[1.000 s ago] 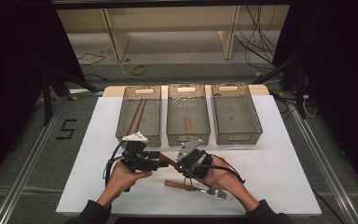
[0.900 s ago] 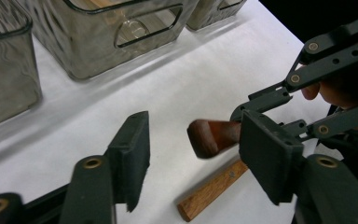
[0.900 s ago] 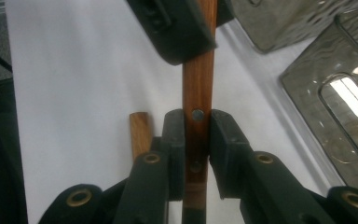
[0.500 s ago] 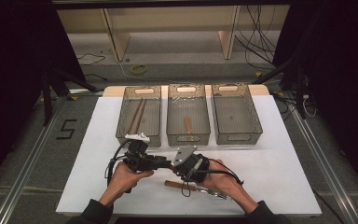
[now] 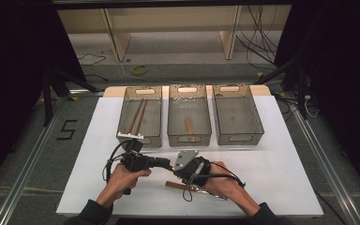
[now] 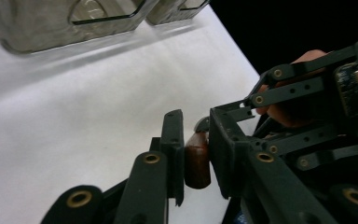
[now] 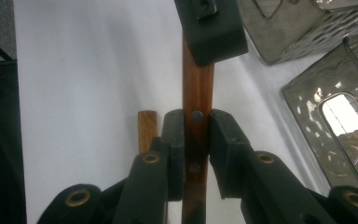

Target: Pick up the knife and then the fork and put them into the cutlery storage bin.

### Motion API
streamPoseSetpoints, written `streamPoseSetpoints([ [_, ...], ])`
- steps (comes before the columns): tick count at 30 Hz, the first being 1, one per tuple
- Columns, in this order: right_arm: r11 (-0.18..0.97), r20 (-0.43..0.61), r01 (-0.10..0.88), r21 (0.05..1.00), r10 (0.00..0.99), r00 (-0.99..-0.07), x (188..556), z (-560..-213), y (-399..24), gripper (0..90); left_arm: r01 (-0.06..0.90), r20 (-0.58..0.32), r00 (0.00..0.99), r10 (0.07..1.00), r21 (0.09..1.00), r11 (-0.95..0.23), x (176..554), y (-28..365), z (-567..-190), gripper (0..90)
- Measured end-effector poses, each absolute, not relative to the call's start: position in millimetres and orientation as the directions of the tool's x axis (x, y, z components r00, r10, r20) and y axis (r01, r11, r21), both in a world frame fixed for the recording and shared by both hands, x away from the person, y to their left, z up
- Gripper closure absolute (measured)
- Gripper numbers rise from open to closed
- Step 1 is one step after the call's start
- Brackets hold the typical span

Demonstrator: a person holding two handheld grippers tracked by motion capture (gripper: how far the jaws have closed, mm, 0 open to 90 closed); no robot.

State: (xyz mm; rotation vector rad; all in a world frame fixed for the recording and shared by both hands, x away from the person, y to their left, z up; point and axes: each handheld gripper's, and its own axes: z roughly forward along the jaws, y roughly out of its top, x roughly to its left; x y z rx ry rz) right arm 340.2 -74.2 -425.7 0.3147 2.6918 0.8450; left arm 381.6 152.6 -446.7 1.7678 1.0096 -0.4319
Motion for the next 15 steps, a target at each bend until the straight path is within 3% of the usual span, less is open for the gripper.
streamPoseSetpoints([
  [6, 0.796, -0.203, 0.131, 0.59, 0.304, -0.931, 339.8, -421.4, -76.7, 70.9, 0.792, -0.699, 0.591, 0.403, 0.597, -0.125, 378.3, 151.8, -442.6, 79.8],
  [15, 0.737, -0.206, 0.176, 0.653, 0.396, -0.895, 338.2, -403.1, -97.2, 46.3, 0.755, -0.653, 0.621, 0.435, 0.647, -0.107, 375.2, 150.8, -434.2, 80.1],
])
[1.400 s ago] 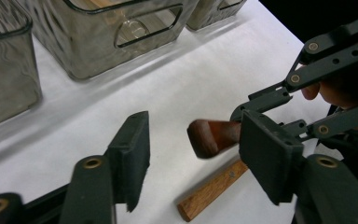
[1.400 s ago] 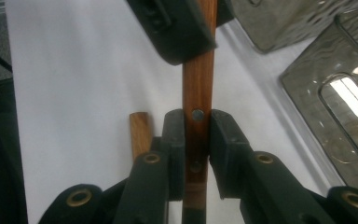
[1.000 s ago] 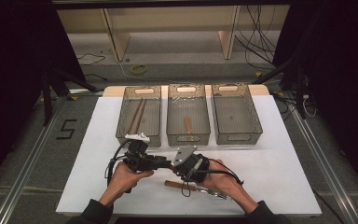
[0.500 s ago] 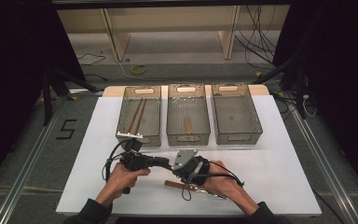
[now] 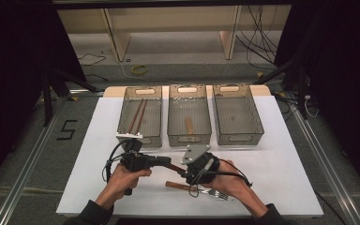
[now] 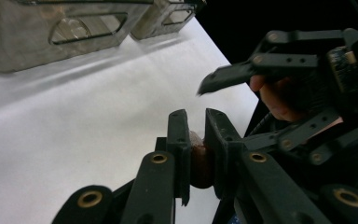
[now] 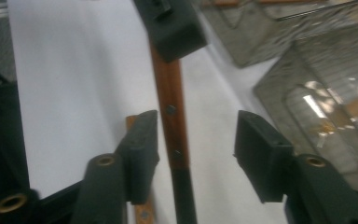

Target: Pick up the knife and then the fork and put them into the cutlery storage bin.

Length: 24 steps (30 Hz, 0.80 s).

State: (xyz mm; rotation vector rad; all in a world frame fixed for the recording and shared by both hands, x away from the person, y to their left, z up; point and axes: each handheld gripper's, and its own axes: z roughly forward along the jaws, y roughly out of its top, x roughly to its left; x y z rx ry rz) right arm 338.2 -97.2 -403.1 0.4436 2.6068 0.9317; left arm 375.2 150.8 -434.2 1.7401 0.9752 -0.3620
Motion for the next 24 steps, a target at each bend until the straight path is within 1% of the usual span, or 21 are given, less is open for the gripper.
streamPoseSetpoints([
  [2, 0.714, -0.193, 0.187, 0.675, 0.416, -0.889, 335.3, -397.7, -104.9, 43.7, 0.746, -0.643, 0.626, 0.441, 0.658, -0.101, 375.9, 151.9, -431.6, 80.1],
  [4, 0.694, -0.178, 0.205, 0.69, 0.437, -0.881, 333.1, -394.8, -112.5, 43.4, 0.744, -0.644, 0.628, 0.437, 0.662, -0.092, 376.7, 151.8, -427.7, 80.1],
  [7, 0.675, -0.164, 0.232, 0.7, 0.469, -0.868, 332.0, -395.2, -126.3, 42.9, 0.727, -0.631, 0.639, 0.44, 0.683, -0.075, 378.9, 151.9, -420.1, 80.1],
  [11, 0.644, -0.15, 0.271, 0.715, 0.52, -0.841, 327.1, -397.4, -143.6, 39.7, 0.709, -0.623, 0.642, 0.448, 0.704, -0.036, 386.7, 148.8, -410.1, 80.1],
  [17, 0.617, -0.135, 0.295, 0.729, 0.553, -0.822, 317.1, -398.5, -162.7, 37.5, 0.695, -0.624, 0.648, 0.438, 0.719, -0.004, 402.3, 136.6, -396.0, 80.1],
  [24, 0.597, -0.106, 0.332, 0.73, 0.578, -0.809, 309.0, -410.9, -176.6, 36.5, 0.69, -0.634, 0.642, 0.432, 0.723, 0.035, 426.5, 120.4, -379.3, 80.1],
])
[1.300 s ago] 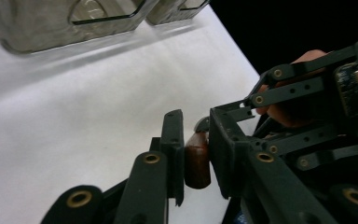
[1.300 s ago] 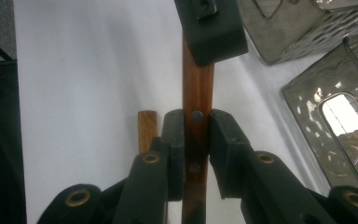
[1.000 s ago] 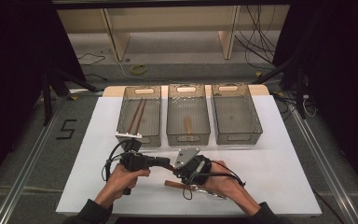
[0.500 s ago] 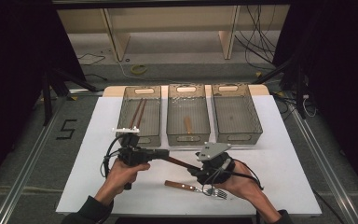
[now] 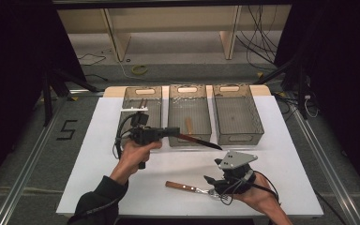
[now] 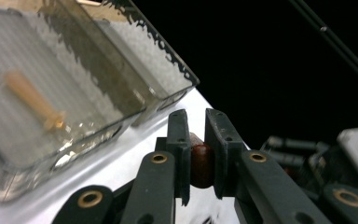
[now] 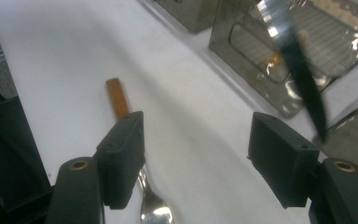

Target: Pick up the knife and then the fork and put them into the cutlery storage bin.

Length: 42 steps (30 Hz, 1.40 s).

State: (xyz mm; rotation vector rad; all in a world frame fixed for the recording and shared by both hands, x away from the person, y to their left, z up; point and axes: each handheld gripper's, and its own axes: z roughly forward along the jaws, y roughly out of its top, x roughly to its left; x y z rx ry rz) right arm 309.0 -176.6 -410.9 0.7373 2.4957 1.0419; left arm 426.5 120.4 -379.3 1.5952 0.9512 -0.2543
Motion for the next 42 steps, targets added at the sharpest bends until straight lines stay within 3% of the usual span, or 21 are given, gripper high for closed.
streamPoseSetpoints([
  [16, 0.565, -0.057, 0.38, 0.732, 0.607, -0.793, 302.4, -429.8, -189.1, 32.4, 0.672, -0.618, 0.629, 0.471, 0.737, 0.071, 479.1, 73.0, -346.1, 80.1],
  [30, 0.535, -0.044, 0.393, 0.748, 0.63, -0.775, 303.9, -431.2, -201.0, 32.2, 0.717, -0.62, 0.598, 0.509, 0.697, 0.006, 511.0, 26.8, -364.8, 80.0],
  [42, 0.503, -0.059, 0.398, 0.767, 0.673, -0.738, 311.6, -425.3, -213.4, 32.0, 0.738, -0.628, 0.586, 0.513, 0.675, -0.016, 516.7, 4.2, -377.8, 80.0],
])
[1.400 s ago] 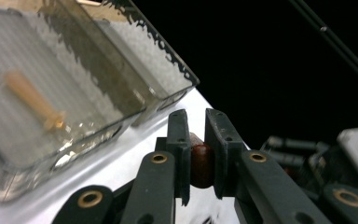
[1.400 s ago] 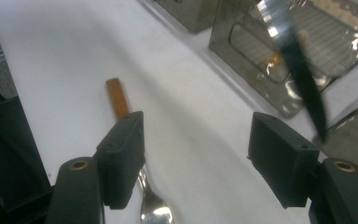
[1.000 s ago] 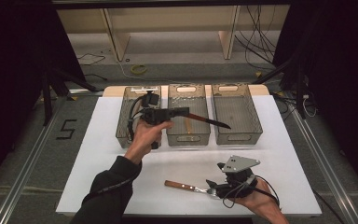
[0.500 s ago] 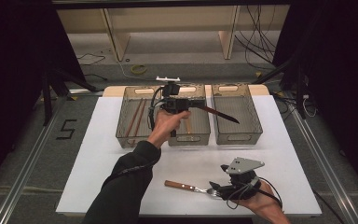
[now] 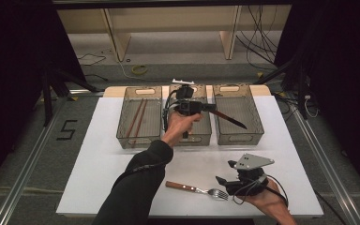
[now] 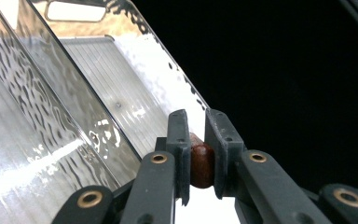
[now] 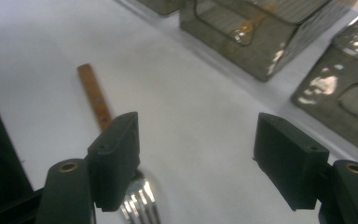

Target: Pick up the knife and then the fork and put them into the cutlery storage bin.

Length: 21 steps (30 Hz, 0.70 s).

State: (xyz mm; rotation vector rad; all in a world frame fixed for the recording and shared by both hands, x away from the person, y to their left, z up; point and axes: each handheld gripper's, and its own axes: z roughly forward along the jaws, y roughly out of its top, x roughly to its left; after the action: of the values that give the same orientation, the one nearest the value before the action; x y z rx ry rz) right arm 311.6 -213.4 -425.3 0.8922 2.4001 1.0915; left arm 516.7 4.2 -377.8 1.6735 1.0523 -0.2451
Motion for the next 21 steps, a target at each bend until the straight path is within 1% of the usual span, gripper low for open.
streamPoseSetpoints([
  [4, 0.477, -0.095, 0.378, 0.794, 0.711, -0.697, 326.2, -411.8, -223.2, 32.4, 0.738, -0.627, 0.59, 0.508, 0.675, -0.023, 515.8, 2.8, -379.1, 80.0],
  [12, 0.479, -0.186, 0.334, 0.812, 0.754, -0.63, 378.2, -389.7, -226.8, 34.2, 0.738, -0.623, 0.594, 0.51, 0.674, -0.035, 515.6, -0.3, -377.7, 80.0],
  [14, 0.5, -0.225, 0.311, 0.808, 0.75, -0.622, 391.6, -385.8, -224.0, 35.3, 0.735, -0.62, 0.598, 0.509, 0.677, -0.037, 515.2, -1.3, -377.0, 80.0],
  [21, 0.569, -0.287, 0.303, 0.765, 0.721, -0.631, 429.7, -380.3, -210.4, 42.9, 0.732, -0.612, 0.606, 0.508, 0.679, -0.056, 514.4, -0.7, -375.5, 79.9],
])
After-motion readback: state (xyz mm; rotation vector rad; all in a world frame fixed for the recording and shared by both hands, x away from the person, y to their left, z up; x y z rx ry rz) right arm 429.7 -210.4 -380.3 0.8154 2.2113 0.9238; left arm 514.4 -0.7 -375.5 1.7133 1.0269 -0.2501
